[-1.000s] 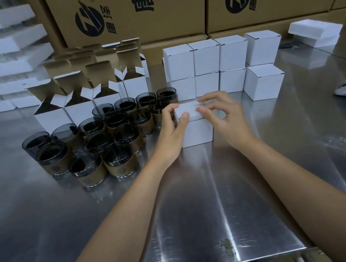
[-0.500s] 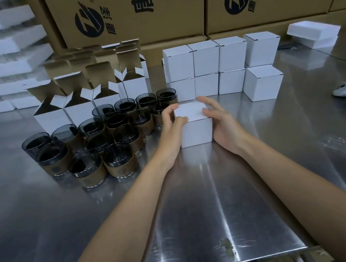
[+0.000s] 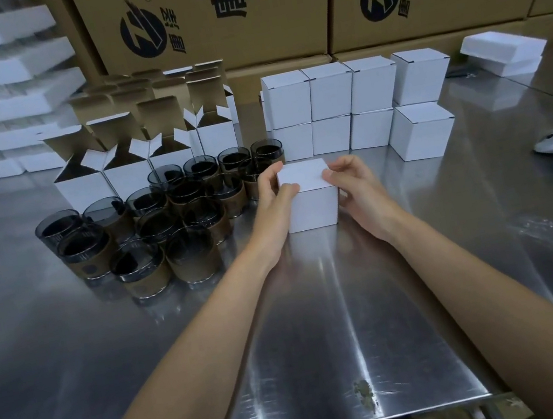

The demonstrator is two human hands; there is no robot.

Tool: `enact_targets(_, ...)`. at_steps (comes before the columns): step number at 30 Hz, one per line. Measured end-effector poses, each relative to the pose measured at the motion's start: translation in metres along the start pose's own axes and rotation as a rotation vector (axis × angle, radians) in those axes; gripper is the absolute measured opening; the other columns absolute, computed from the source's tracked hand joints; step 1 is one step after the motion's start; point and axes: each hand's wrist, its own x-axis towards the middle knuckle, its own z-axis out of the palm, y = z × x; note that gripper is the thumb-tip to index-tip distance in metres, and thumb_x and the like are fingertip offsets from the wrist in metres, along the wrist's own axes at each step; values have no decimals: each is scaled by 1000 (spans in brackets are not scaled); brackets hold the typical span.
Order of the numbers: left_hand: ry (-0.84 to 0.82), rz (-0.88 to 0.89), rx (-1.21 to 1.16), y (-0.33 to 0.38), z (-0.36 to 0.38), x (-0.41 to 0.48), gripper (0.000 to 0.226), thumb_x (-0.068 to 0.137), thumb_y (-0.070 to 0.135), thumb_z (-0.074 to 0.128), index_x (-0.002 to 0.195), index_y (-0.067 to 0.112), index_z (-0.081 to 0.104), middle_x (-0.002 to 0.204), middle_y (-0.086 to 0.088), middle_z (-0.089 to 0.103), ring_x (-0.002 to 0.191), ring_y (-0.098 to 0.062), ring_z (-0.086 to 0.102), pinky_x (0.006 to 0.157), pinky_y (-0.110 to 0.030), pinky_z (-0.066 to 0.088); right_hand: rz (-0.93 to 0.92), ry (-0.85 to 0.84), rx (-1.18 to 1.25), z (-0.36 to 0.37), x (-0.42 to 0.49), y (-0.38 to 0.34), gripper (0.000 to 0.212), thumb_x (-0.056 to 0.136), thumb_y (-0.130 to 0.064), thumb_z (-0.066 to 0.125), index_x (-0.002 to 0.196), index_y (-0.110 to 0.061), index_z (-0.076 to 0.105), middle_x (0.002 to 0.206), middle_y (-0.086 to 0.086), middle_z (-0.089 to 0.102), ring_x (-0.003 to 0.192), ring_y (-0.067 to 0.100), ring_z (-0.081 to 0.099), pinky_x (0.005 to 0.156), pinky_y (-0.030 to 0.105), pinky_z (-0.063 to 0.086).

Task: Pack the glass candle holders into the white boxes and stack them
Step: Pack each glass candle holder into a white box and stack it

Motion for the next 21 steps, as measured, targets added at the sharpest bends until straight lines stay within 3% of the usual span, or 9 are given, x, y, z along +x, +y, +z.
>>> enact_targets(2,16,4,20,-3,3,-2,41,99,15,46,135,29,35,138,5,44,126,-11,45,108,-31,38,-23,-45,-48,-4,0,0,9,94,-17,61,99,-22,55,93,-8,64,84,5,63,78,24,48)
enact_targets(4,38,21,55,-5,6,-3,42,100,17,46,137,28,32,145,1,36,135,-14,36,115,-37,31,-41,-129,-211,-9,0,0,17,93,-22,63,108,-24,55,109,-6,63,100,7,63,88,24,48)
enact_targets(7,94,108,135,-7,11,-4,37,101,17,48,137,20,39,139,-5,32,127,-8,39,113,-28,31,-143,-124,-478,-14,2,-1,29,91,-24,68,116,-24,55,128,-5,58,120,6,54,94,19,46)
enact_targets(10,95,253,279,-9,19,-1,27,101,15,49,127,10,51,135,-10,37,107,14,41,100,-7,31,-303,23,-577,-21,5,-1,26,90,-23,69,114,-22,59,127,-7,55,116,3,53,78,10,46)
enact_targets(14,19,348,502,-16,37,14,38,100,3,46,138,4,48,148,-13,34,133,-11,37,110,-13,28,-449,204,-674,-36,13,1,20,91,-20,67,111,-18,64,121,-3,55,106,4,53,74,6,44)
enact_targets(16,-7,334,502,-19,50,24,42,101,2,43,143,6,44,154,-12,30,134,-11,34,99,3,24,-485,314,-722,-43,17,0,16,92,-20,67,107,-16,67,121,1,54,103,6,53,76,9,44)
enact_targets(18,-10,302,439,-21,63,34,42,103,7,41,145,5,41,154,-10,29,134,-8,36,84,10,25,-499,435,-785,-47,20,0,15,92,-22,65,105,-14,70,118,-1,50,102,8,53,81,15,42)
enact_targets(20,-13,331,475,-27,76,44,43,102,2,41,144,8,43,151,-3,31,122,15,41,89,5,31,-524,545,-848,-49,23,2,15,94,-20,62,103,-12,71,114,-5,43,96,6,50,79,15,37)
enact_targets(21,-24,355,525,-30,82,49,45,100,-1,42,143,10,44,150,-3,33,120,16,43,97,-3,35,-531,585,-863,-50,26,2,15,94,-17,60,103,-10,71,112,-5,41,92,4,48,77,14,36)
